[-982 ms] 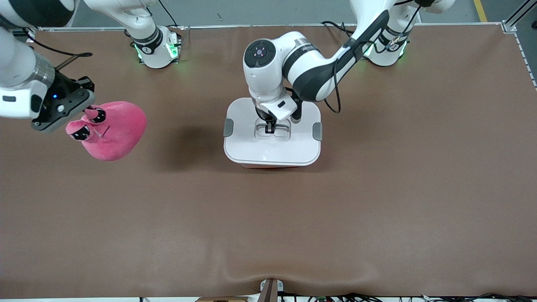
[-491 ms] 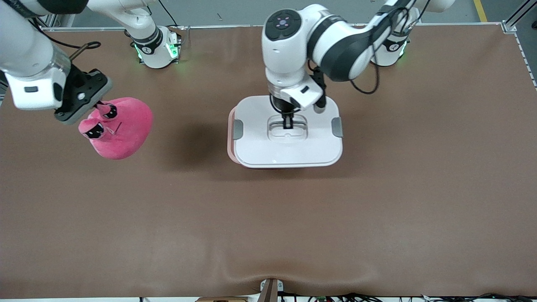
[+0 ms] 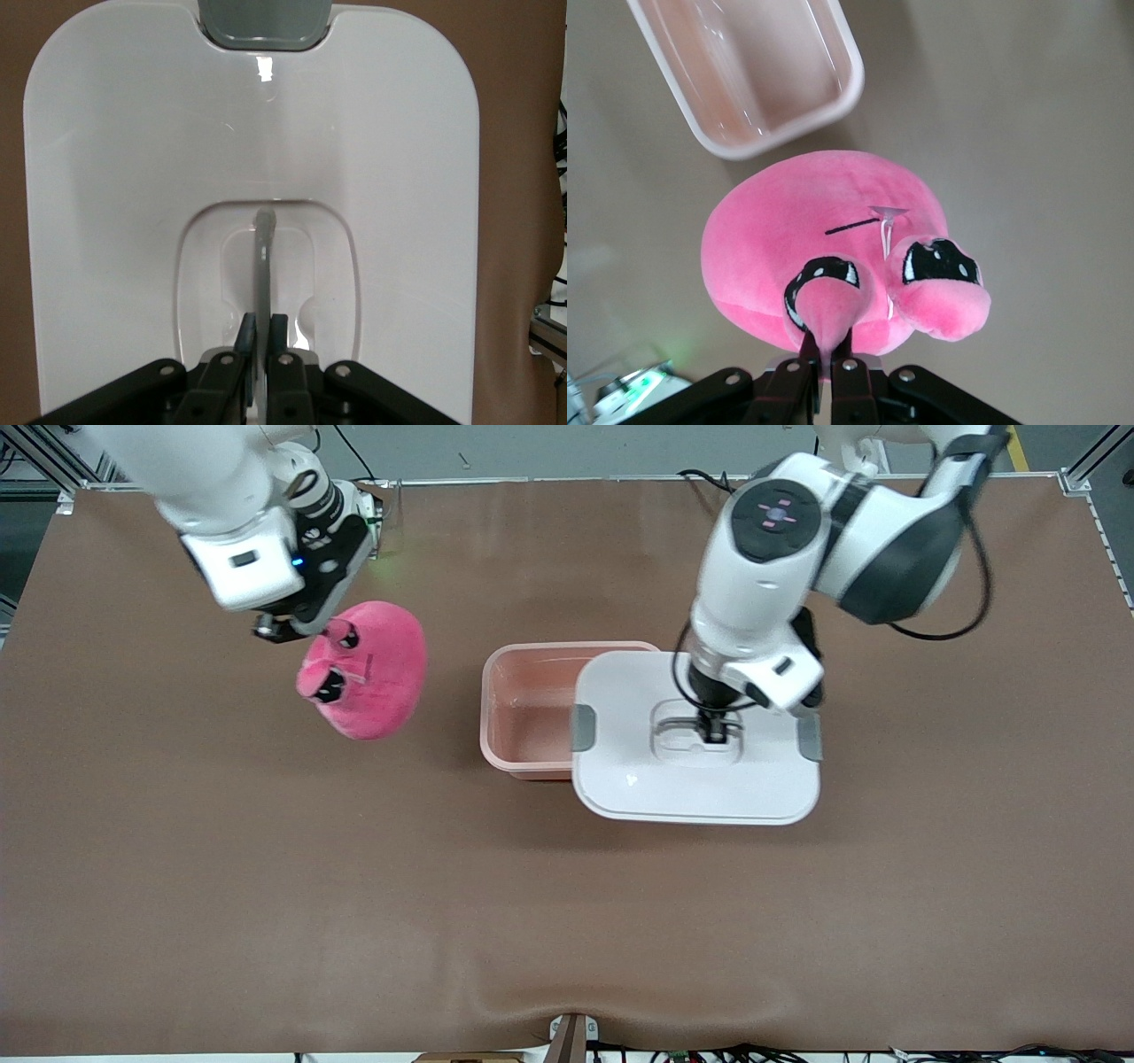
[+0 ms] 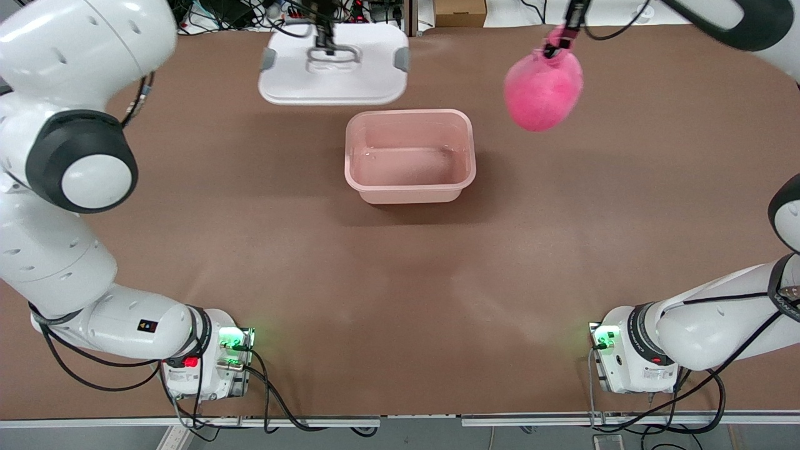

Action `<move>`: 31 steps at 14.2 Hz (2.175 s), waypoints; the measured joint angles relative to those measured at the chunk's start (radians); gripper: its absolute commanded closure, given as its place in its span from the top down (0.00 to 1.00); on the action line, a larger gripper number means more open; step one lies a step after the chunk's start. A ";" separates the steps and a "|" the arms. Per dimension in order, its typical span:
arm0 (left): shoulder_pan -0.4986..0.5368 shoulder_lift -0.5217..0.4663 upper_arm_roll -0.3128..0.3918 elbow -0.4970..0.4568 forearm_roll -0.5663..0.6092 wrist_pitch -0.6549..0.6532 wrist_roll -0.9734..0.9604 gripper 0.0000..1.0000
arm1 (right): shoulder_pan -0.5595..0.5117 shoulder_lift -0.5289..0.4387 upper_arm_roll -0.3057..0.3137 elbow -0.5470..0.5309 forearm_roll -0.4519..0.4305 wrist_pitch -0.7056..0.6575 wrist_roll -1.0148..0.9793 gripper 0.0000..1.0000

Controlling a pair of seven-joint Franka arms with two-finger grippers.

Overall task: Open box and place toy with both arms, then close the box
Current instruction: 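Carry the plush over the open pink box with the right gripper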

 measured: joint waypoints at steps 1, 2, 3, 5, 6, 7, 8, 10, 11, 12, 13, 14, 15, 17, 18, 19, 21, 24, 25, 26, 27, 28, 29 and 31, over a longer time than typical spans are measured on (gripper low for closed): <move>0.032 -0.008 0.000 0.000 -0.008 -0.019 0.057 0.00 | 0.035 0.002 0.000 0.000 0.000 0.023 -0.004 0.00; 0.062 -0.016 0.000 0.000 -0.015 -0.041 0.113 0.00 | 0.071 0.005 0.001 0.000 0.001 0.044 -0.007 0.00; 0.091 -0.023 0.000 0.000 -0.020 -0.063 0.167 0.00 | 0.109 0.008 0.001 0.000 0.001 0.068 -0.009 0.00; 0.149 -0.030 0.000 0.000 -0.026 -0.084 0.271 0.00 | 0.199 0.018 0.001 -0.001 0.002 0.128 -0.010 0.00; 0.177 -0.031 0.001 0.000 -0.028 -0.087 0.317 0.00 | 0.239 0.026 0.001 -0.002 0.002 0.146 -0.008 0.00; 0.202 -0.030 0.002 -0.001 -0.030 -0.089 0.363 0.00 | 0.268 0.038 0.001 -0.003 0.002 0.156 -0.007 0.00; 0.225 -0.029 0.002 -0.003 -0.031 -0.091 0.403 0.00 | 0.286 0.054 0.001 -0.004 0.001 0.159 -0.008 0.00; 0.255 -0.022 0.003 -0.010 -0.033 -0.094 0.458 0.00 | 0.298 0.092 0.000 -0.007 -0.001 0.165 -0.014 0.00; 0.263 -0.015 0.003 -0.012 -0.034 -0.094 0.470 0.00 | 0.303 0.114 -0.001 -0.008 -0.009 0.172 -0.024 0.00; 0.268 -0.007 0.003 -0.015 -0.034 -0.094 0.476 0.00 | 0.310 0.136 -0.002 -0.009 -0.028 0.181 -0.032 0.00; 0.272 0.001 0.003 -0.017 -0.034 -0.094 0.476 0.00 | 0.322 0.156 -0.002 -0.010 -0.052 0.194 -0.036 0.00; 0.274 0.008 0.003 -0.018 -0.034 -0.094 0.476 0.00 | 0.337 0.173 -0.002 -0.010 -0.072 0.212 -0.037 0.00; 0.275 0.013 0.003 -0.019 -0.034 -0.094 0.476 0.00 | 0.351 0.189 -0.002 -0.010 -0.086 0.226 -0.037 0.00; 0.275 0.018 0.003 -0.023 -0.040 -0.094 0.475 0.00 | 0.362 0.207 -0.002 -0.010 -0.096 0.242 -0.037 0.00; 0.275 0.018 0.003 -0.025 -0.045 -0.094 0.475 0.00 | 0.363 0.209 -0.003 -0.010 -0.104 0.243 -0.037 0.00; 0.275 0.019 0.003 -0.027 -0.048 -0.094 0.475 0.00 | 0.362 0.210 -0.006 -0.010 -0.109 0.243 -0.038 0.00; 0.275 0.019 0.003 -0.028 -0.049 -0.094 0.475 0.00 | 0.362 0.214 -0.011 -0.010 -0.113 0.244 -0.039 0.00; 0.272 0.018 -0.003 -0.028 -0.050 -0.094 0.475 0.00 | 0.362 0.229 -0.017 -0.013 -0.120 0.259 -0.039 0.00; 0.270 0.018 -0.005 -0.028 -0.050 -0.094 0.475 0.00 | 0.362 0.236 -0.017 -0.016 -0.131 0.269 -0.040 0.00; 0.268 0.017 -0.006 -0.028 -0.051 -0.094 0.475 0.00 | 0.362 0.245 -0.016 -0.020 -0.147 0.276 -0.040 0.00; 0.267 0.016 -0.007 -0.028 -0.051 -0.094 0.475 0.00 | 0.363 0.253 -0.016 -0.024 -0.159 0.280 -0.040 0.00; 0.267 0.015 -0.008 -0.027 -0.051 -0.094 0.475 0.00 | 0.363 0.259 -0.016 -0.028 -0.167 0.282 -0.042 0.00; 0.267 0.015 -0.008 -0.026 -0.051 -0.094 0.475 0.00 | 0.363 0.262 -0.016 -0.029 -0.169 0.283 -0.044 0.00; 0.265 0.015 -0.009 -0.025 -0.051 -0.094 0.475 0.00 | 0.363 0.263 -0.015 -0.029 -0.169 0.283 -0.054 0.00</move>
